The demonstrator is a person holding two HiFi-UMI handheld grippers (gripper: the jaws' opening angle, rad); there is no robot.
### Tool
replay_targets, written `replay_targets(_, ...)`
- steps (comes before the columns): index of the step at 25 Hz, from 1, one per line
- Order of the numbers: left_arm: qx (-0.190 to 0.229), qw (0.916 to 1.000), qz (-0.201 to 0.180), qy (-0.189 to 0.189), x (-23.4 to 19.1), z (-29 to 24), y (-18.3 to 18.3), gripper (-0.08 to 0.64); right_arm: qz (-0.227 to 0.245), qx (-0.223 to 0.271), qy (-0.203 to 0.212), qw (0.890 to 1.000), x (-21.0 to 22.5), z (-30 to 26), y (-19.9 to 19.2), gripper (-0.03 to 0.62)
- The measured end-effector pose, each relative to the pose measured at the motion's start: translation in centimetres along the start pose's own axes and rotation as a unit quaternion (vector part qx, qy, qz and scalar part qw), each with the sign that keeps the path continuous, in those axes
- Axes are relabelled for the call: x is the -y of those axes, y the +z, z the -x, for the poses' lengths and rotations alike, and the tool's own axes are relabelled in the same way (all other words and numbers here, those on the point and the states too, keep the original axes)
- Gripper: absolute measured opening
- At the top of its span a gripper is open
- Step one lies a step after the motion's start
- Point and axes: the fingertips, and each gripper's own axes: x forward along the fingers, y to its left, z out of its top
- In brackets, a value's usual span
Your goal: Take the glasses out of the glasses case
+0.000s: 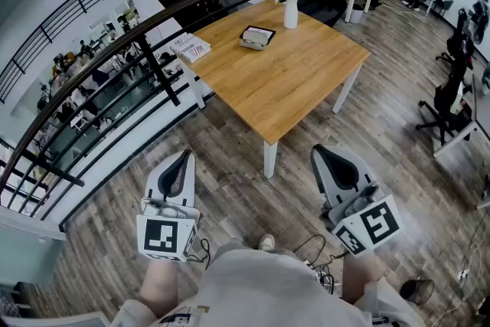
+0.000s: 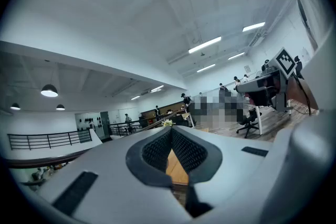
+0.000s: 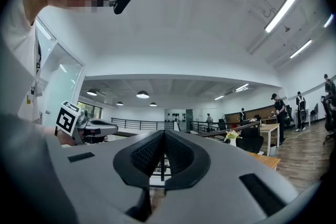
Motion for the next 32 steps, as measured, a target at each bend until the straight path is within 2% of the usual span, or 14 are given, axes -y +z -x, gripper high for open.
replay_targets(19, -0.001, 1.0000, 0.004, -0.002, 0.0, -0.9, -0.7, 0.015, 0.003, -0.014, 0.007, 1.000, 0.0, -1.5, -1.0, 0.026)
replay_targets(23, 0.000, 1.0000, 0.005, -0.003, 0.0, -1.0, -0.8, 0.015, -0.008, 0.012, 0.012, 1.000, -0.1, -1.4, -0.3, 0.029)
replay_targets(24, -0.001, 1.0000, 0.006, -0.003, -0.1, -1.0, -0.8, 0.015, -0.012, 0.020, 0.013, 1.000, 0.0, -1.4, 0.1, 0.065)
replay_targets(25, -0.001, 1.0000, 0.006, -0.003, -0.1, -1.2, -0.7, 0.015, -0.015, 0.023, 0.012, 1.000, 0.2, -1.5, 0.3, 0.186)
replay_targets(26, -0.001, 1.0000, 0.006, -0.003, -0.1, -1.3, -0.7, 0.015, -0.015, 0.022, 0.009, 1.000, 0.5, -1.7, 0.3, 0.276)
replay_targets(32, 0.011, 0.9999, 0.005, 0.004, -0.4, -1.2, 0.3, 0.015, -0.002, 0.017, 0.016, 1.000, 0.6, -1.9, 0.3, 0.275)
